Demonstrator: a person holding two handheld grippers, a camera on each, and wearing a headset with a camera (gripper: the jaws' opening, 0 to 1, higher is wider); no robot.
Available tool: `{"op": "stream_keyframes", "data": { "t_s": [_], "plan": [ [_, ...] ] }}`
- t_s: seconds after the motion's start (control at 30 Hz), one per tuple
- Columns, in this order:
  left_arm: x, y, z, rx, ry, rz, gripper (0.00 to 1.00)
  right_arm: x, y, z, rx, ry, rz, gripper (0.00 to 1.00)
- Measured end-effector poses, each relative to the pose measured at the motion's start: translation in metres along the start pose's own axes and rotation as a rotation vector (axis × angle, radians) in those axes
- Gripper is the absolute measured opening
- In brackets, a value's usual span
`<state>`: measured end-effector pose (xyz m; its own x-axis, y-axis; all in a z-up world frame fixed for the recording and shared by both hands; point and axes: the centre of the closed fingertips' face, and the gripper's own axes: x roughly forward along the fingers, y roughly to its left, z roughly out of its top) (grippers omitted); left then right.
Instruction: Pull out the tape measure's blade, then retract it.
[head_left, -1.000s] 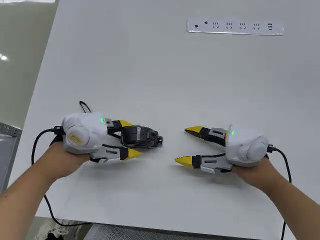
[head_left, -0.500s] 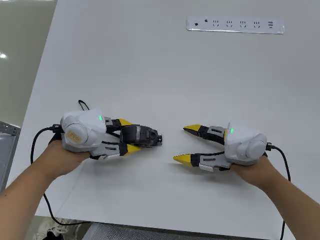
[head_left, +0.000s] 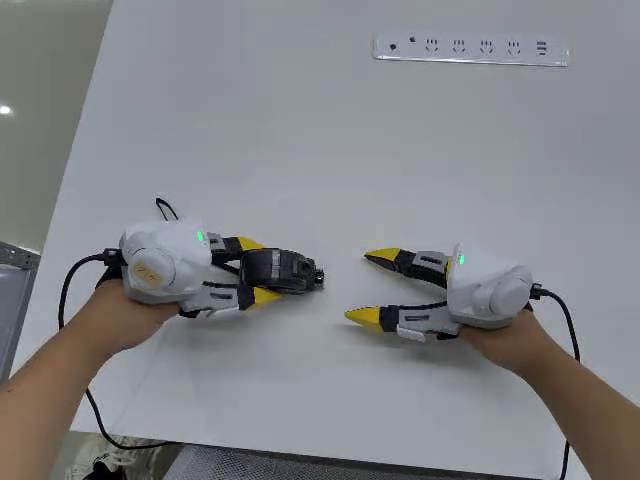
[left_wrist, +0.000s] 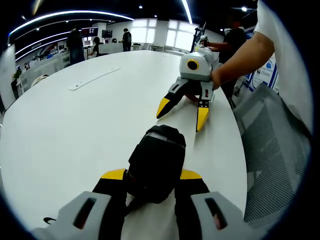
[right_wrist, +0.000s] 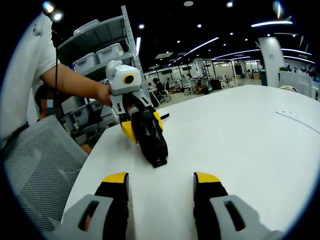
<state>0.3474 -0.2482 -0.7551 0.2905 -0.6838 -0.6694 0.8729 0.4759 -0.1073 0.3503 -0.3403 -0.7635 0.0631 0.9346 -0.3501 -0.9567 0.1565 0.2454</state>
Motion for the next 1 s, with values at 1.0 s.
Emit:
{"op": "stream_keyframes", "data": {
  "t_s": [1.0],
  "plan": [
    [0.001, 0.001, -0.001, 0.016, 0.01, -0.012, 0.32, 0.033, -0.001, 0.004, -0.084, 0.006, 0.075, 0.41]
  ]
}}
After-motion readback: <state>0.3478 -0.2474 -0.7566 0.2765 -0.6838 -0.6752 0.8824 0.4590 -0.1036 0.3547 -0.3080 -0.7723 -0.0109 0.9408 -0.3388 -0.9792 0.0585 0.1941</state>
